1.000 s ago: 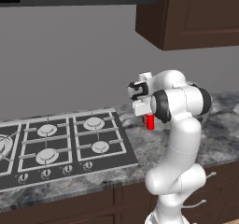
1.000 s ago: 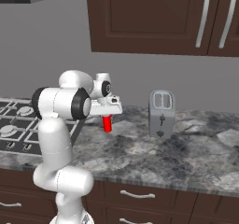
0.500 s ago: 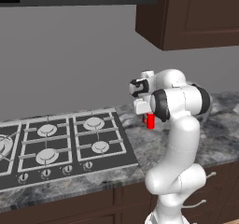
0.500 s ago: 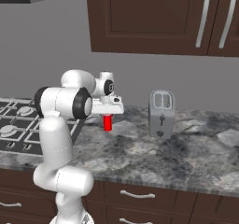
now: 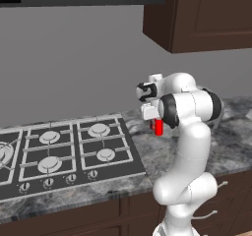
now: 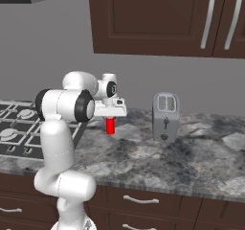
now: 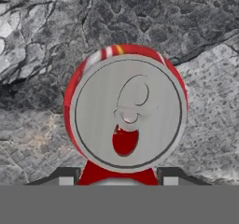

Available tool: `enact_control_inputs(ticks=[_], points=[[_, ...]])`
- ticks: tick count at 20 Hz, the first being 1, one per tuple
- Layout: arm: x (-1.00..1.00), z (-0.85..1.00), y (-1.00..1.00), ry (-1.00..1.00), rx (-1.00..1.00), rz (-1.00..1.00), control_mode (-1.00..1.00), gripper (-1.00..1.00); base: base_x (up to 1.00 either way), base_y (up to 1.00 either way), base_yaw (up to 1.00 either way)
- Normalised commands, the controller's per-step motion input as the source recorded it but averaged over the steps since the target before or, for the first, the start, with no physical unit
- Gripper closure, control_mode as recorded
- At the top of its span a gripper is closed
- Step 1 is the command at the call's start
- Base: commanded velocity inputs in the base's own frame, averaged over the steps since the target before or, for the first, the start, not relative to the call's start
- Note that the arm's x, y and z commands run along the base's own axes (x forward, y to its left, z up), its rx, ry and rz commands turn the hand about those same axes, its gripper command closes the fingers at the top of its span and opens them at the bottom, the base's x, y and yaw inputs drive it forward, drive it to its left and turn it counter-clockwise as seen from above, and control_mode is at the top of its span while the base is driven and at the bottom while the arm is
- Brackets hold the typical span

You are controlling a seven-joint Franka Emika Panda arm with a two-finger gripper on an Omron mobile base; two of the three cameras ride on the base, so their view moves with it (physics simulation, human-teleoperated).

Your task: Four empty soda cans are scattered around the kitchen. Gather all the cans and cluster them next to the stove for recycling.

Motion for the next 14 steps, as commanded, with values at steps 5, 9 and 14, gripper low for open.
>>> enact_control_inputs(ticks=[5, 9, 14], points=[[-0.01, 0.11, 0.0, 0.0, 0.0, 0.0, -1.0, -1.0, 0.0, 0.0, 0.0], [-0.08, 0.33, 0.0, -0.05, 0.0, 0.0, -1.0, -1.0, 0.0, 0.0, 0.0], [-0.34, 0.31, 0.0, -0.03, 0.0, -0.01, -1.0, -1.0, 0.0, 0.0, 0.0]])
